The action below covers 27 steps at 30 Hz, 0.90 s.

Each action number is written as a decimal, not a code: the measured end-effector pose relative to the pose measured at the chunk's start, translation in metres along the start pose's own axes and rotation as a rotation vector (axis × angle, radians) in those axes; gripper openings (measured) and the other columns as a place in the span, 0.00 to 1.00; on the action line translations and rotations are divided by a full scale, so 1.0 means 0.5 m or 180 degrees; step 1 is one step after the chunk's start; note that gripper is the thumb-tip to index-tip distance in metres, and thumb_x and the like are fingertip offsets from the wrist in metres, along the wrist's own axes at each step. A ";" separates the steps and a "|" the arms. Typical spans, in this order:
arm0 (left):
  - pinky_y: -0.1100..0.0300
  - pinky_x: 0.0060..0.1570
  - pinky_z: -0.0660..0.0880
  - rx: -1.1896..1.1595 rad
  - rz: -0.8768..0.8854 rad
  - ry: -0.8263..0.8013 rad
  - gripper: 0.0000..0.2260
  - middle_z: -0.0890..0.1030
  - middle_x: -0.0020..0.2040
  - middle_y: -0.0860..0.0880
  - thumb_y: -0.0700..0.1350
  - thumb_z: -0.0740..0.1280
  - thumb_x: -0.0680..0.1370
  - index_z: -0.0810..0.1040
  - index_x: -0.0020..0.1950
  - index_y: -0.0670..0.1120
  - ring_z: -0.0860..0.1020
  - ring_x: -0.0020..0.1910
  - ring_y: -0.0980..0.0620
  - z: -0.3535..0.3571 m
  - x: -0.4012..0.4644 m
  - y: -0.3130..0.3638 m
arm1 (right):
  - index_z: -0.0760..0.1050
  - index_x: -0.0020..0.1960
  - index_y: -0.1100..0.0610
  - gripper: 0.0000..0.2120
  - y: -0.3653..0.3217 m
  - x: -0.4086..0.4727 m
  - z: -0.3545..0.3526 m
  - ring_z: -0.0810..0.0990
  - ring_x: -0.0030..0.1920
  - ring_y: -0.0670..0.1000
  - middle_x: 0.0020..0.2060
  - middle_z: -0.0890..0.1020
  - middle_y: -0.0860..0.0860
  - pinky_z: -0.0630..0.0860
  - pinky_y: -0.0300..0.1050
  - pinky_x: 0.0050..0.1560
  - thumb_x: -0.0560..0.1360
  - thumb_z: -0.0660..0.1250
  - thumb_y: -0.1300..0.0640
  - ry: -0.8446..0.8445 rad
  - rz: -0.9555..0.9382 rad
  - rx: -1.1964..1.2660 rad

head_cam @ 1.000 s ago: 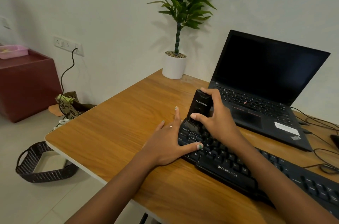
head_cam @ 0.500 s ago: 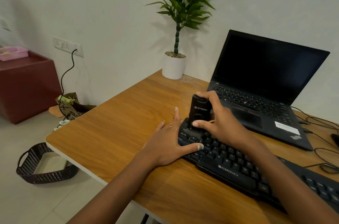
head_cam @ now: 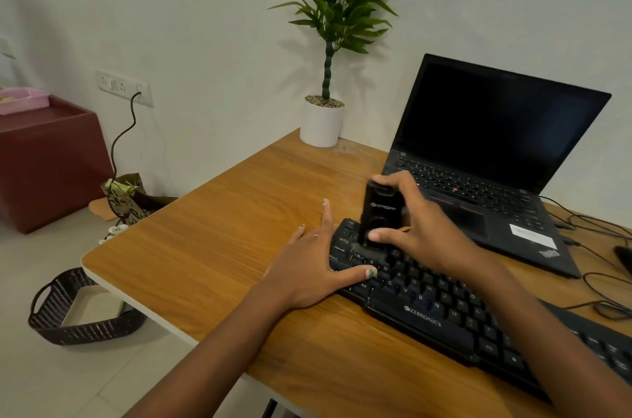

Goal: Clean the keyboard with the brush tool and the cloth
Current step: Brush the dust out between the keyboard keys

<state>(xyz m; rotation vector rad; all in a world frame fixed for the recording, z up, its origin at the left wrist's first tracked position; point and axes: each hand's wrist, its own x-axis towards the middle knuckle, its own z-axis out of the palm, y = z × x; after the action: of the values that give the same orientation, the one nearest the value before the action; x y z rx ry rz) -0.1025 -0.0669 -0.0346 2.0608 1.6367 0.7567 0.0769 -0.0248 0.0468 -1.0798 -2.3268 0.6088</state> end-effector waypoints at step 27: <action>0.55 0.76 0.47 -0.0099 0.0092 0.0035 0.51 0.70 0.72 0.59 0.73 0.58 0.71 0.28 0.76 0.52 0.65 0.71 0.61 0.000 -0.003 0.002 | 0.58 0.64 0.39 0.32 -0.026 -0.044 0.057 0.78 0.49 0.41 0.51 0.72 0.37 0.79 0.36 0.43 0.70 0.73 0.58 0.0583 -0.0114 0.0341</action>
<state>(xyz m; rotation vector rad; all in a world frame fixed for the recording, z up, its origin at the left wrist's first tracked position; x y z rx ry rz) -0.1022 -0.0687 -0.0341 2.0662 1.5942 0.7996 0.0645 -0.0549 0.0271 -0.9991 -2.1272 0.5883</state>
